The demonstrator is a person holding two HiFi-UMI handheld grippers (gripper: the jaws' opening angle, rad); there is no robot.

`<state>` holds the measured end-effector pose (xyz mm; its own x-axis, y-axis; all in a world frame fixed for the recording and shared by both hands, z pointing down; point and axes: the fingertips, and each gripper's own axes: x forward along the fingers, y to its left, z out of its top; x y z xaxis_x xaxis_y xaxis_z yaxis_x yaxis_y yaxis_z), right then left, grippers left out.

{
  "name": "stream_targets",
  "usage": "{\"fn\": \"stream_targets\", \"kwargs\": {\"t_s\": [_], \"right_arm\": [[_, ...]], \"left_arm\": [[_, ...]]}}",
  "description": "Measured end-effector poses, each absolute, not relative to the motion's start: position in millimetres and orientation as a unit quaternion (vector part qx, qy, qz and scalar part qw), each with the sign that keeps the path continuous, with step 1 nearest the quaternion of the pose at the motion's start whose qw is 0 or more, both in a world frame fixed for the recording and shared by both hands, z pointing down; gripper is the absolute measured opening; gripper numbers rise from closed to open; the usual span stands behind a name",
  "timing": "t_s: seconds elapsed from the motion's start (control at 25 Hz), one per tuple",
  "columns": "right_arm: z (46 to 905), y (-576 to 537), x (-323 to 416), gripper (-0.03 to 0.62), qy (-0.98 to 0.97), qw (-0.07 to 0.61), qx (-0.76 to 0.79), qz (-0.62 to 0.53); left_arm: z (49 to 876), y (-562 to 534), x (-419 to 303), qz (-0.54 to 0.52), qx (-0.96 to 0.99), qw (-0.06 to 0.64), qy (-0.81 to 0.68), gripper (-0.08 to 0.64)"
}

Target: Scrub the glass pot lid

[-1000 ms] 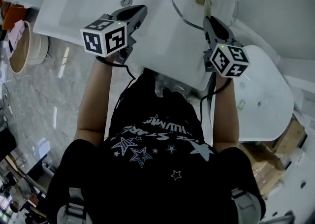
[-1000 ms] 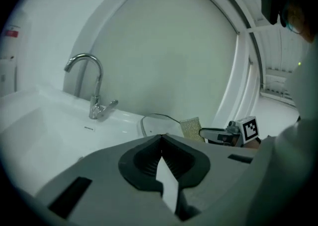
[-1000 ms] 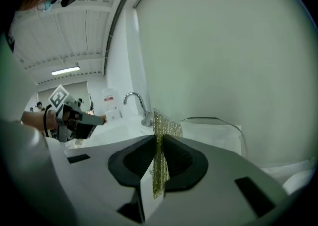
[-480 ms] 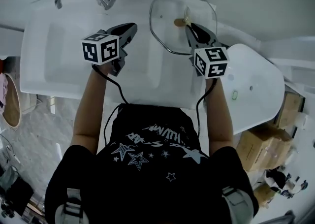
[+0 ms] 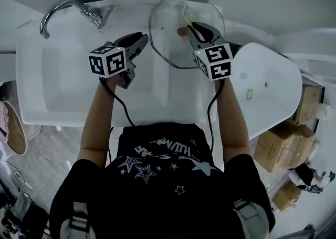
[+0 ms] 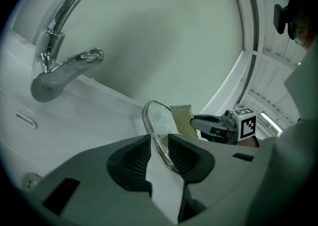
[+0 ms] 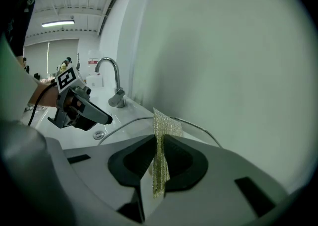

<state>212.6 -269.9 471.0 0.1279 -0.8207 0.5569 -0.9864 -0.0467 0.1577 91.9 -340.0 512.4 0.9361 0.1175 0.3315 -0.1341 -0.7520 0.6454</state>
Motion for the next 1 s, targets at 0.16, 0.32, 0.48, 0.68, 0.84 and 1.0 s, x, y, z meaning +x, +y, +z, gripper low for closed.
{"fn": "stream_targets", "kwargs": {"t_s": [0.16,0.32,0.48,0.68,0.84,1.0], "right_arm": [[476,-281,221,0.060,-0.641,0.286,0.697,0.148],[479,-290,225,0.060,-0.642,0.315,0.686,0.136],[479,-299,228,0.060,-0.643,0.345,0.672,0.122],[485,-307,228,0.060,-0.644,0.388,0.651,0.108],[490,-312,230,0.060,-0.639,0.405,0.645,0.110],[494,-316,228,0.060,-0.637,0.417,0.640,0.106]], "left_arm": [[518,-338,104,0.175,0.911,0.374,0.003,0.115],[527,-330,111,0.191,0.902,0.388,0.011,0.137],[531,-329,115,0.200,0.894,0.401,0.017,0.138],[535,-334,117,0.212,0.882,0.420,0.026,0.134],[536,-334,120,0.214,0.878,0.428,0.036,0.123],[539,-334,119,0.221,0.877,0.425,0.039,0.117]]}}
